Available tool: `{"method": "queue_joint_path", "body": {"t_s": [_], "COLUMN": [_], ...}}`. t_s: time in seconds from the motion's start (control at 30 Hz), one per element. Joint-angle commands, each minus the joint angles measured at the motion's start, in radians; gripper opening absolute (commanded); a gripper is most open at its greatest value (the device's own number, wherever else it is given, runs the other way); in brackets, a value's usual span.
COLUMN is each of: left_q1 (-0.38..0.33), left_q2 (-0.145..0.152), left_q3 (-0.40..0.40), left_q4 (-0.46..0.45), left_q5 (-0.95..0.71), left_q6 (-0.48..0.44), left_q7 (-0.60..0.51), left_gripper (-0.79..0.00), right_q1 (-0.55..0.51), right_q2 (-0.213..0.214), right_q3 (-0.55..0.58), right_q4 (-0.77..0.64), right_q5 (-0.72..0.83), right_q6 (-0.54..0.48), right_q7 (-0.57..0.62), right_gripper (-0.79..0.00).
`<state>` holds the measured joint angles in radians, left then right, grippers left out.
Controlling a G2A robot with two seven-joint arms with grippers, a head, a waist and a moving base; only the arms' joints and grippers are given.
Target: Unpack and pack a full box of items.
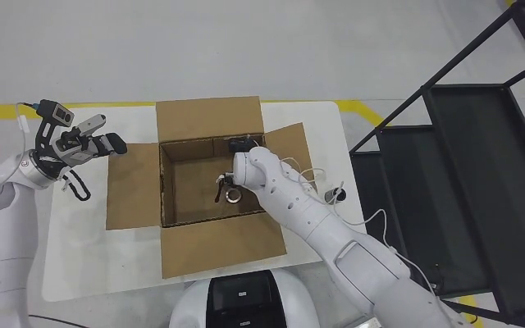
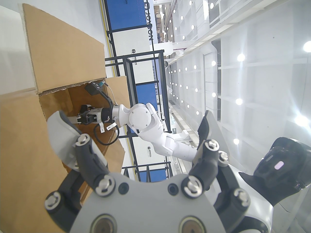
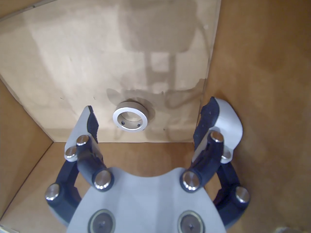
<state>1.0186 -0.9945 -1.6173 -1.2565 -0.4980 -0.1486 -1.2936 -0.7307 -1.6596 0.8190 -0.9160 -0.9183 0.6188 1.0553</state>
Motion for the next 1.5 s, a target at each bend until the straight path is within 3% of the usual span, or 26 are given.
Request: {"method": "queue_joint_path", "body": {"t_s": [0.0, 0.3, 1.47], "left_q1": [0.000, 0.000, 0.000], "left_q2": [0.000, 0.000, 0.000], "left_q3": [0.000, 0.000, 0.000], "left_q4": [0.000, 0.000, 0.000], "left_q5": [0.000, 0.000, 0.000], "left_q6": [0.000, 0.000, 0.000], "left_q7": [0.000, 0.000, 0.000], "left_gripper": [0.000, 0.000, 0.000], "right_q1": [0.005, 0.016, 0.016], "right_q2": [-0.005, -0.025, -0.025], "right_q3": [-0.009, -0.045, -0.045], "right_q4": [0.008, 0.003, 0.003], "right_q5": [-0.002, -0.016, -0.016], "right_q6": [-0.002, 0.011, 0.011], "right_q7": [0.001, 0.013, 0.013], "right_gripper": [0.000, 0.000, 0.000]}}
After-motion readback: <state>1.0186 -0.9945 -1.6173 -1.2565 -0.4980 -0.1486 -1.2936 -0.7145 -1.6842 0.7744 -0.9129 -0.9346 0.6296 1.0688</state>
